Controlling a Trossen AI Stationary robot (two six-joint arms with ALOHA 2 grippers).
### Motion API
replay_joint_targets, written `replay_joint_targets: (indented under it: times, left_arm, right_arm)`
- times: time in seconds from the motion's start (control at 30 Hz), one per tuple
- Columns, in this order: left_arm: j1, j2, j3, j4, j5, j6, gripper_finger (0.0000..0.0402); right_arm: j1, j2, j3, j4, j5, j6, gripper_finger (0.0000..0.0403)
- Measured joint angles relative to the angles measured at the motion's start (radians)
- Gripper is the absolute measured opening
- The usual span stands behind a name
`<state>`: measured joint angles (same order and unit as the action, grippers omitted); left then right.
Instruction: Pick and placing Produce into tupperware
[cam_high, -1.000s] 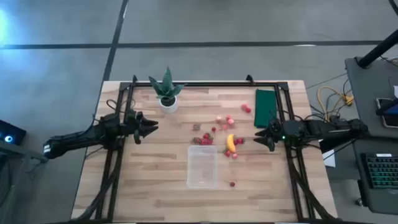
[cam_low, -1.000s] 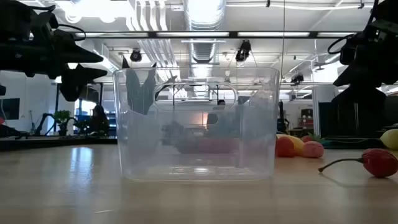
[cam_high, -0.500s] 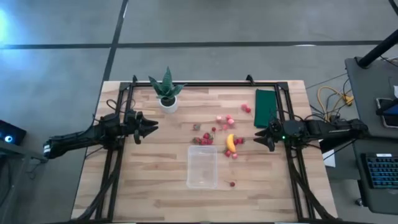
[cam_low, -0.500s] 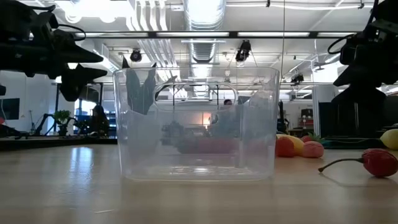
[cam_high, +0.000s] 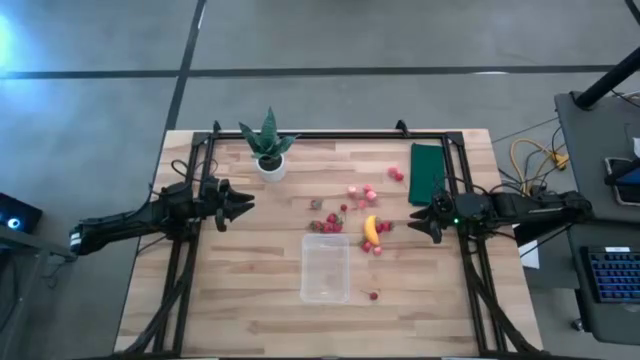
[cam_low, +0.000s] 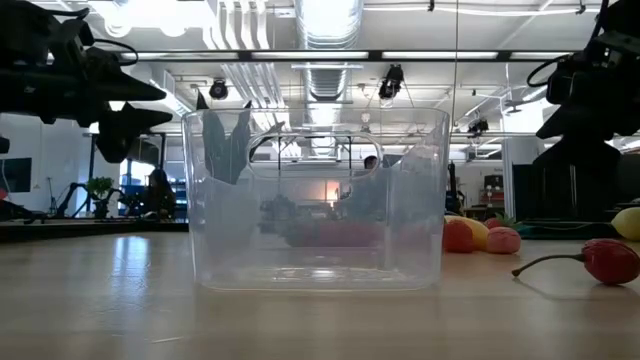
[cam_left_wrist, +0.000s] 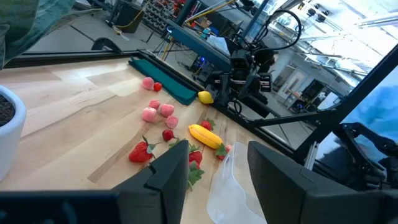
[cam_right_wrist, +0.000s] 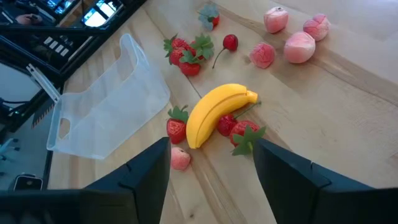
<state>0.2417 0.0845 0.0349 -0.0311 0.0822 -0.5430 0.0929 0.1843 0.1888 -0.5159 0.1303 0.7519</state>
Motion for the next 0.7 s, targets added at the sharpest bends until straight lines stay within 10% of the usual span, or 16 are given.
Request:
replay_joint_targets:
  times: [0.27, 0.5, 0.7]
  left_arm:
    - [0.000, 0.000, 0.000, 0.000, 0.000, 0.000, 0.0150]
    - [0.000, 0.000, 0.000, 0.000, 0.000, 0.000, 0.0150]
    - [0.000, 0.000, 0.000, 0.000, 0.000, 0.000, 0.0151]
  right_arm:
    - [0.000, 0.000, -0.001, 0.006, 0.010, -0.001, 0.0219]
    - [0.000, 0.008, -0.011, 0.225, 0.553, -0.074, 0.0219]
    - [0.000, 0.007, 0.016, 0.238, 0.653, -0.056, 0.0219]
